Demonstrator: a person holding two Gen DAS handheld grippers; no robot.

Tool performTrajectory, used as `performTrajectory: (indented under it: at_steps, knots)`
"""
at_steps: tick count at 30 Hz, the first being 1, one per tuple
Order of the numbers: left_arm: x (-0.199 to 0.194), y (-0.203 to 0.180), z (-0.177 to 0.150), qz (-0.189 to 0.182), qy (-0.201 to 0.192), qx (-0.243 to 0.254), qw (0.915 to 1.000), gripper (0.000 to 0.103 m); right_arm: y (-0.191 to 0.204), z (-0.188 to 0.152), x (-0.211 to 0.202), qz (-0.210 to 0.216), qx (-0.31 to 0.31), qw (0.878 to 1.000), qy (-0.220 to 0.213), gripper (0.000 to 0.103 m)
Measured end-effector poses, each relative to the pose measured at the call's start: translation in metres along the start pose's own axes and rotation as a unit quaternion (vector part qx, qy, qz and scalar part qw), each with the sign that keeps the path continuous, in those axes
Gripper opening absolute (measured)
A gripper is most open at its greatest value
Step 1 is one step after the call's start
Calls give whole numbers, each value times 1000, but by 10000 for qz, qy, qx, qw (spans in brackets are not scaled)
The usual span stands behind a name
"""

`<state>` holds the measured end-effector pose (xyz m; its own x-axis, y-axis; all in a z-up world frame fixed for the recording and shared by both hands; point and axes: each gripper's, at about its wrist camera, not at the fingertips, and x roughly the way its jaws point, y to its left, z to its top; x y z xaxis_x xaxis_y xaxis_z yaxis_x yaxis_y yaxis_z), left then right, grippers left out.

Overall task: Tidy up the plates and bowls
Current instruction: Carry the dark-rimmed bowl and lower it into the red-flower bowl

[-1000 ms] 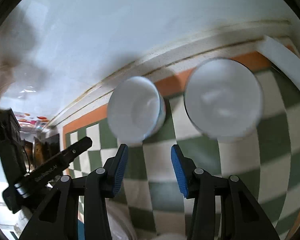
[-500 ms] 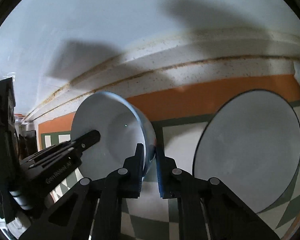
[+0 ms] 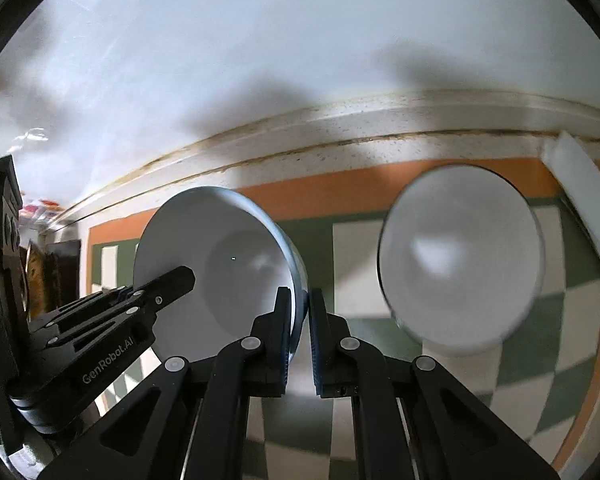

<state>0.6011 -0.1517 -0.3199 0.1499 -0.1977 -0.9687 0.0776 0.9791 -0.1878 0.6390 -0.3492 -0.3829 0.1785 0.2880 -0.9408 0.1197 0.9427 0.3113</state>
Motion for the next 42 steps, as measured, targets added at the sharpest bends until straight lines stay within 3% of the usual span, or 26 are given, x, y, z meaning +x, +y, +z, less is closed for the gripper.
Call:
performTrajectory:
  at_steps: [9, 12, 18, 22, 31, 42]
  knots:
    - [-61, -17, -82, -276, -129, 259, 9992, 7, 22, -103, -84, -10, -105, 9995, -313, 10]
    - [-62, -29, -108, -286, -67, 349, 9990, 7, 19, -138, -104, 2, -73, 9994, -345, 10]
    - [-52, -35, -168, -289, 282, 508, 9979, 7, 4, -218, -110, -45, 27, 9999, -153, 11]
    - [-31, -39, -198, -248, 556, 587, 9964, 7, -11, -251, -94, -101, 175, 9998, 31, 11]
    - [5, -44, -217, -58, 870, 635, 9942, 7, -36, -276, -54, -192, 405, 9982, 389, 11]
    - [15, -51, -218, 343, 861, 855, 9920, 8, -37, -271, -37, -267, 341, 9976, 543, 11]
